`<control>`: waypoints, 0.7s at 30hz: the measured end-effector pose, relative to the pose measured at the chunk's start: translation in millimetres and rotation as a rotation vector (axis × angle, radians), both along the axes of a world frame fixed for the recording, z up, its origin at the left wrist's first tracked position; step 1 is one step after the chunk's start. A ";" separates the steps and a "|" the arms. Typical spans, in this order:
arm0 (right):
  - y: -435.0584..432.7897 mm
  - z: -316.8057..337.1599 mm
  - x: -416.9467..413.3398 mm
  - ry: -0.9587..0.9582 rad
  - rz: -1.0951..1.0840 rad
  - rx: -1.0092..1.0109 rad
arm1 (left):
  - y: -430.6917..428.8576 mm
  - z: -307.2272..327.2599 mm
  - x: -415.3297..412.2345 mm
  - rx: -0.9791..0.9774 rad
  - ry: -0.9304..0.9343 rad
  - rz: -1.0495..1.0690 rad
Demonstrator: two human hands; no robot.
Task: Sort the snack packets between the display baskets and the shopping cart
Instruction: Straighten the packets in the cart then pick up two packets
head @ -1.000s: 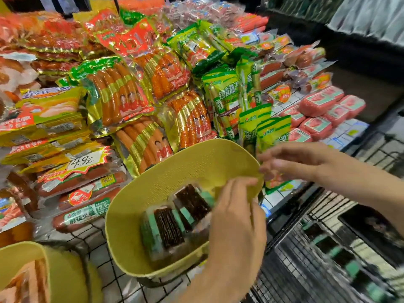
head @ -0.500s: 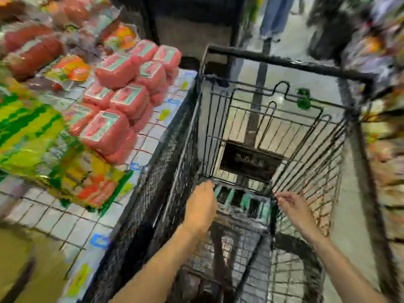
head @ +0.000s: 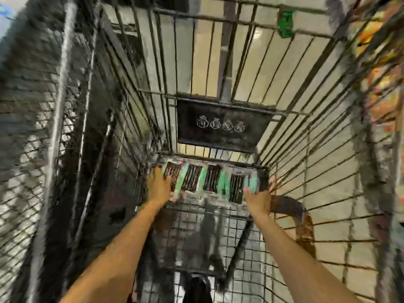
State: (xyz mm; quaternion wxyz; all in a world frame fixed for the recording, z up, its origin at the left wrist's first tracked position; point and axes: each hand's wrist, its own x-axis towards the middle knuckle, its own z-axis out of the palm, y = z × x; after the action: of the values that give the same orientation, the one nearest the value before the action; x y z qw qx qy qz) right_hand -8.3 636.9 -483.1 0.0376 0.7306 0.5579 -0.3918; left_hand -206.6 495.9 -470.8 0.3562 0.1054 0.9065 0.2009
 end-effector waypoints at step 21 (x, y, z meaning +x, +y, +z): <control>2.3 -23.2 -22.9 -0.047 -0.110 -0.007 | 35.7 -25.5 7.8 -0.069 0.052 0.273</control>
State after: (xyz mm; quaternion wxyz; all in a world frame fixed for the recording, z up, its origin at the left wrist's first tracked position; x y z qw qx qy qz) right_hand -31.2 639.3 -506.3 0.0317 0.7692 0.5143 -0.3780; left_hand -198.8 531.5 -496.3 0.3053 -0.0261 0.9276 0.2135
